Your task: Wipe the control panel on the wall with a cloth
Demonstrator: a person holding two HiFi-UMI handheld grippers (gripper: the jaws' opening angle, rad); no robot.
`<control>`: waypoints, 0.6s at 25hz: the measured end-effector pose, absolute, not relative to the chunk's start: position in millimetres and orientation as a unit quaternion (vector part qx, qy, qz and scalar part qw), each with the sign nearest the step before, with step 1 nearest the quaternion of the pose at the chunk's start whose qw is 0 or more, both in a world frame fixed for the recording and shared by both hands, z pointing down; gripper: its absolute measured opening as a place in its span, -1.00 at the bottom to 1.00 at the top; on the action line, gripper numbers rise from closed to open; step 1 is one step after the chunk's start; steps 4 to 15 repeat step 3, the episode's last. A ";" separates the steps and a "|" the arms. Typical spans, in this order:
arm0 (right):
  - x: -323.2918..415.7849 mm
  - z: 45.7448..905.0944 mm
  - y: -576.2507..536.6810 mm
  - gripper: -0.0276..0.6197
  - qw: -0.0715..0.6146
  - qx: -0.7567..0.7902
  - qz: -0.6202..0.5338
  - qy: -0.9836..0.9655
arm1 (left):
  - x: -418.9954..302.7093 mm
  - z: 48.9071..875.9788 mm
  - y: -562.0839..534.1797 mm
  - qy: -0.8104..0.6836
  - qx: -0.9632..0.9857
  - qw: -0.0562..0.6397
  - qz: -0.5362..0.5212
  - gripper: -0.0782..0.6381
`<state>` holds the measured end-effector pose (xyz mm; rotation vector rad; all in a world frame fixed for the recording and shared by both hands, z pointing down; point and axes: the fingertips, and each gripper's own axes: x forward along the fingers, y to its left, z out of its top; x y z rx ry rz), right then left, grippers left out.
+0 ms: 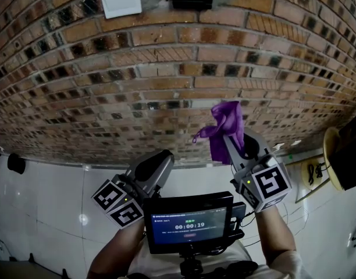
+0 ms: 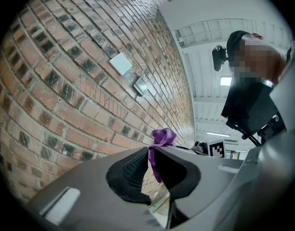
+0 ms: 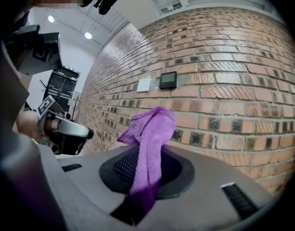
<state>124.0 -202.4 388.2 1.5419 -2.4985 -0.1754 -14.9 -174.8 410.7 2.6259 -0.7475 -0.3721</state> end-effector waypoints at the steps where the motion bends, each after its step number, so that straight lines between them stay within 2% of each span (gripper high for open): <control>1: 122.8 390.7 -200.4 -0.67 0.103 0.521 -0.054 -0.846 | -14.6 413.1 -173.2 -0.267 0.935 0.195 -0.132 -0.69; 15: 120.5 396.1 -195.8 -0.67 0.108 0.519 -0.042 -0.847 | -13.9 418.6 -169.3 -0.267 0.933 0.203 -0.130 -0.69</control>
